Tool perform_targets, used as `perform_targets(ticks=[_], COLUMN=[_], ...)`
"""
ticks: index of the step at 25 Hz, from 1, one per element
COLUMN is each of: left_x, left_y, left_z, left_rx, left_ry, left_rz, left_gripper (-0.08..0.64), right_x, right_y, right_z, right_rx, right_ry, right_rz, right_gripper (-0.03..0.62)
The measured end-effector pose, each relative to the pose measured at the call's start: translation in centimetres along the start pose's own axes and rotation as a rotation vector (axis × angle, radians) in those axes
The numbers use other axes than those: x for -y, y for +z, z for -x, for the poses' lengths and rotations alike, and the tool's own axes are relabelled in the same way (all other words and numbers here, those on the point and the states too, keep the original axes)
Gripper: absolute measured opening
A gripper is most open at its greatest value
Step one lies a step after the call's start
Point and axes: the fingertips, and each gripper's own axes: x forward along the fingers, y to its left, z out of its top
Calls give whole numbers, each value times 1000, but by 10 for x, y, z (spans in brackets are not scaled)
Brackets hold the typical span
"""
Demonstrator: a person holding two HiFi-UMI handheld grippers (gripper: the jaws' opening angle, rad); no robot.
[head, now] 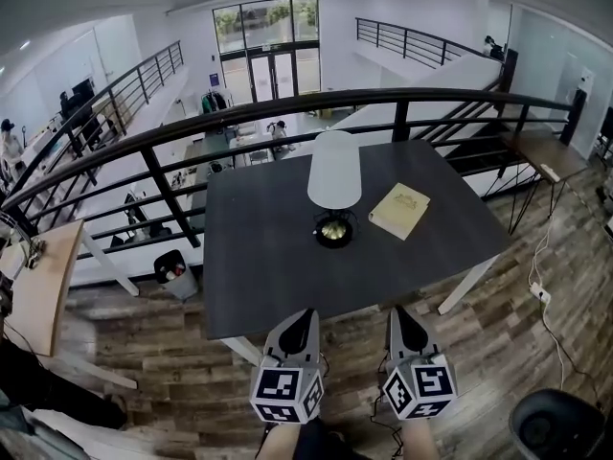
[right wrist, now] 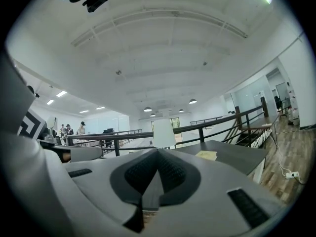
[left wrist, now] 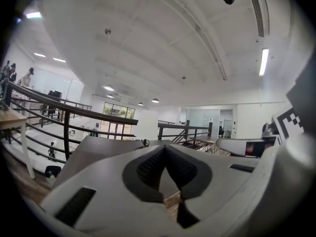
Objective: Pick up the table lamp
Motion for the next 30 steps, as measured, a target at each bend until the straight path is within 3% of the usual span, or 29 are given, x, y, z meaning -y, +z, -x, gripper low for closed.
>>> perform_targets(ticks=[13,30], left_x=[-26,-83], left_y=[1,14], left_z=[-73,-203], left_rx=[-27,-43], left_ry=[-15,-71], left_rz=[18,67], left_gripper=[9,8], right_x=[22,51], right_y=[-8,-9], right_z=[-68,-209], right_rx=[-35,-85], right_ry=[-9,-32], right_rz=[-7,8], right_gripper=[-6,-6])
